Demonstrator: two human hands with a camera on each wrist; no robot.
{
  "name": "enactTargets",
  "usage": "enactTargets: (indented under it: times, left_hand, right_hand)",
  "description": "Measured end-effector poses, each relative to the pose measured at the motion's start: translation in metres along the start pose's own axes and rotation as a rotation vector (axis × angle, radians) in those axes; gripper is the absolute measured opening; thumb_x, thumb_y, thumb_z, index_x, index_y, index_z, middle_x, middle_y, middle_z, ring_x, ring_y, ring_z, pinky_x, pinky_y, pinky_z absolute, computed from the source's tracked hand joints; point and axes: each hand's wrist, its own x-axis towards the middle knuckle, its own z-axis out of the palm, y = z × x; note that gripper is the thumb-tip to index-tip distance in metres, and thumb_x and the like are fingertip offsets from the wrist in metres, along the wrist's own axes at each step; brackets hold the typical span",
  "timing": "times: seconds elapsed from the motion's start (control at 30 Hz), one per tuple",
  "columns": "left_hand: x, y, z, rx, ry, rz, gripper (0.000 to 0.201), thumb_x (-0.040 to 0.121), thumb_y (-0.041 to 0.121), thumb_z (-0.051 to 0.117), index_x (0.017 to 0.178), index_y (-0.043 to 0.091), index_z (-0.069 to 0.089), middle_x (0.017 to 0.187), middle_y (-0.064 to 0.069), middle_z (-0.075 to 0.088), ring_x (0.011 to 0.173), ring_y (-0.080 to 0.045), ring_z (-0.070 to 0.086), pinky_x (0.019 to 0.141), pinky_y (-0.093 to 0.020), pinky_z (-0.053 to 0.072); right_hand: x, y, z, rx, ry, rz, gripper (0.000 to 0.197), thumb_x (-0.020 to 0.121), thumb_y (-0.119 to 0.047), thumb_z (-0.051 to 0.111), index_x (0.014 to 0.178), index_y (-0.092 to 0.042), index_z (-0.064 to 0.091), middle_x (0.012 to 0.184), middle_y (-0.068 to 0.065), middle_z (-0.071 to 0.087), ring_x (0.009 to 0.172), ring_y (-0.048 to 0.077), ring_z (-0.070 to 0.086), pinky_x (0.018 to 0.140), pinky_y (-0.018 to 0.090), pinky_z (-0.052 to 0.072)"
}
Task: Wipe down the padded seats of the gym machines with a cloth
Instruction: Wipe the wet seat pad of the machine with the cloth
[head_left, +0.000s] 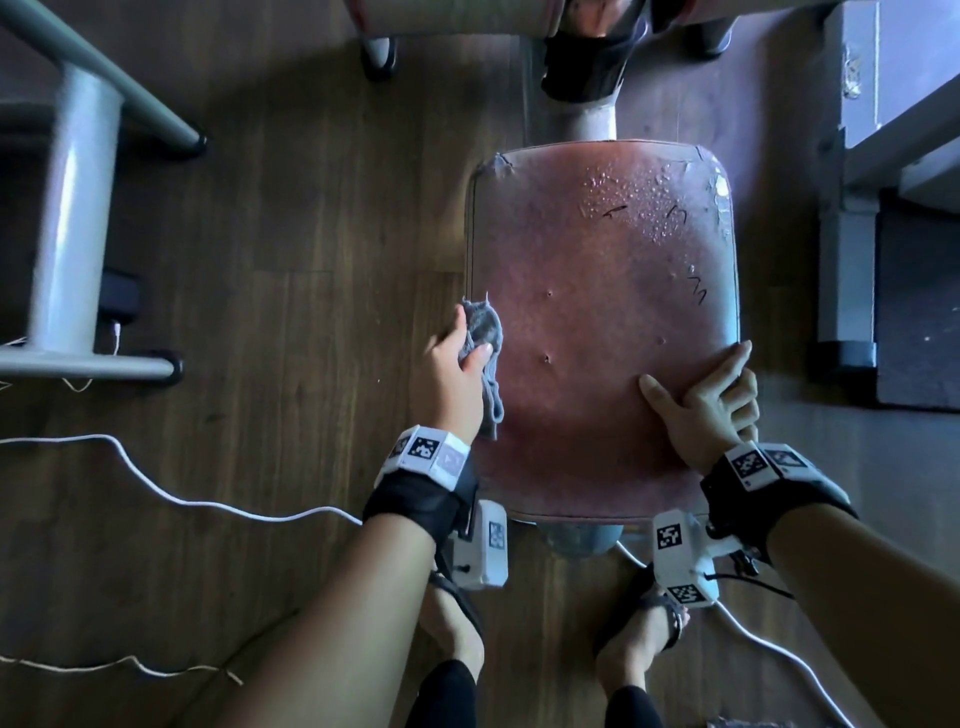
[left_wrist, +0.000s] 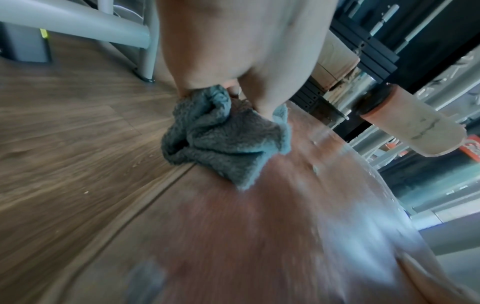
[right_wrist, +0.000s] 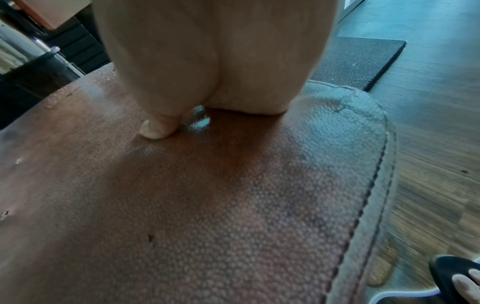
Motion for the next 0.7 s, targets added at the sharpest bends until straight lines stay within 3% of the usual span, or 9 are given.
enactTargets:
  times: [0.13, 0.4, 0.5, 0.6, 0.7]
  left_hand:
    - [0.003, 0.008, 0.000, -0.003, -0.001, 0.008, 0.055, 0.091, 0.010, 0.063, 0.144, 0.013, 0.045, 0.126, -0.013, 0.058, 0.118, -0.022, 0.057, 0.103, -0.029, 0.043]
    - [-0.038, -0.014, -0.005, 0.009, 0.022, 0.044, 0.056, 0.090, 0.012, 0.066, 0.143, 0.019, 0.048, 0.127, -0.003, 0.059, 0.118, -0.014, 0.058, 0.104, -0.028, 0.045]
    - [-0.019, -0.004, -0.001, 0.000, 0.032, 0.036, 0.056, 0.089, 0.010, 0.066, 0.141, 0.014, 0.048, 0.122, -0.010, 0.061, 0.113, -0.021, 0.060, 0.100, -0.034, 0.048]
    - [0.020, 0.018, 0.003, -0.029, 0.004, 0.021, 0.055, 0.090, 0.005, 0.063, 0.142, 0.008, 0.046, 0.124, -0.020, 0.057, 0.116, -0.028, 0.057, 0.105, -0.035, 0.042]
    - [0.068, 0.035, 0.004, -0.005, -0.033, 0.036, 0.057, 0.088, 0.014, 0.064, 0.143, 0.009, 0.047, 0.125, -0.016, 0.059, 0.117, -0.028, 0.058, 0.106, -0.042, 0.043]
  right_hand:
    - [-0.001, -0.001, 0.000, 0.010, 0.006, 0.002, 0.116, 0.081, -0.066, 0.060, 0.150, -0.023, -0.023, 0.158, 0.012, -0.005, 0.146, 0.036, 0.001, 0.119, 0.053, 0.004]
    - [0.001, 0.002, 0.001, 0.031, 0.006, -0.011, 0.118, 0.080, -0.065, 0.061, 0.150, -0.023, -0.024, 0.158, 0.012, -0.006, 0.146, 0.034, -0.001, 0.119, 0.053, 0.004]
    - [0.000, 0.000, 0.001, 0.042, 0.001, -0.011, 0.117, 0.082, -0.062, 0.061, 0.150, -0.022, -0.024, 0.158, 0.012, -0.006, 0.145, 0.034, -0.002, 0.119, 0.053, 0.002]
    - [0.000, -0.001, 0.001, 0.038, 0.008, -0.006, 0.116, 0.082, -0.062, 0.061, 0.151, -0.022, -0.023, 0.157, 0.013, -0.006, 0.145, 0.035, -0.002, 0.119, 0.053, 0.002]
    - [-0.001, -0.002, 0.001, 0.047, 0.003, -0.002, 0.116, 0.082, -0.061, 0.062, 0.150, -0.022, -0.023, 0.157, 0.012, -0.006, 0.145, 0.035, -0.002, 0.119, 0.052, 0.002]
